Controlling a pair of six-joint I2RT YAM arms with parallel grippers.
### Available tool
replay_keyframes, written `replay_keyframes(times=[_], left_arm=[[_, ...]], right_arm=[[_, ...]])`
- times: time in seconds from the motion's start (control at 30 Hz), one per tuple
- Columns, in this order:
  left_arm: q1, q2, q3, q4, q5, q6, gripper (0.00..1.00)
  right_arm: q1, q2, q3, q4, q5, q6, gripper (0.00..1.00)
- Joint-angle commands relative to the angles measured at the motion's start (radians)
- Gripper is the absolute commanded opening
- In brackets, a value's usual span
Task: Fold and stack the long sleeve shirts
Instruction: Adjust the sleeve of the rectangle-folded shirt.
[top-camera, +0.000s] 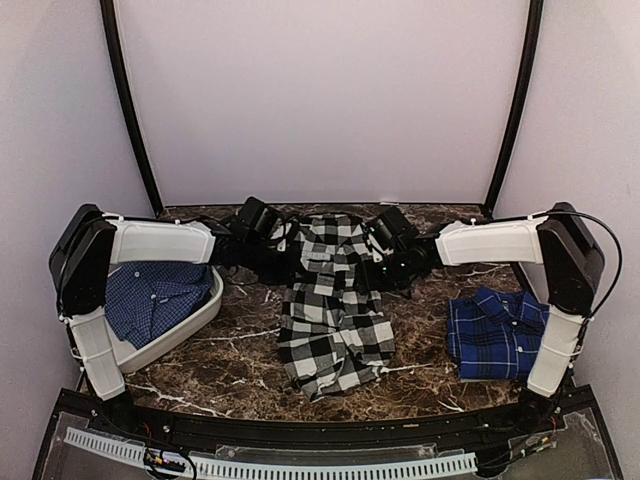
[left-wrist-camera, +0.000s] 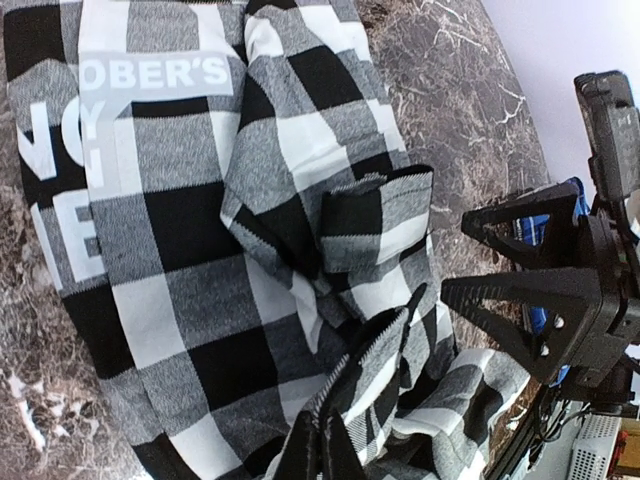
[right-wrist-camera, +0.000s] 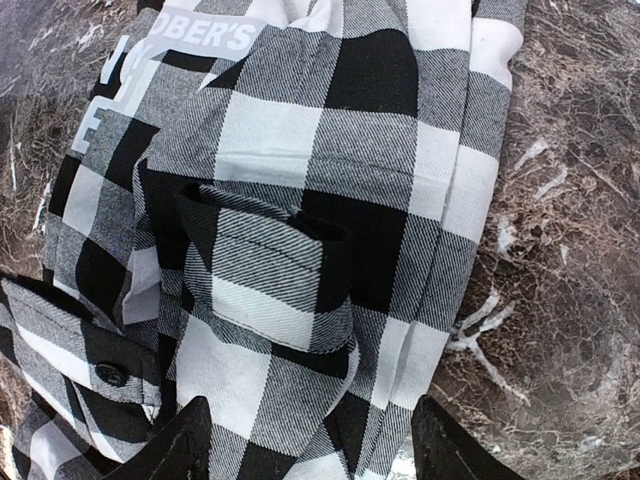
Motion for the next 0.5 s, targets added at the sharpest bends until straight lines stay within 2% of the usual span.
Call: replay_keyframes(times=[0.0,0.47], left_arm=[[0.000,0.029,0.056,0.062,-0.039,0.020,0.00],[0.023,0.170,0.088,-0.016,-0.143,-0.045,0.00]], right_arm=[[0.003,-0.042,-0.021,0.029,0.020,0.010,0.65],[0.003,-0.087,-0.048,0.026,0.016,0.006,0.67]])
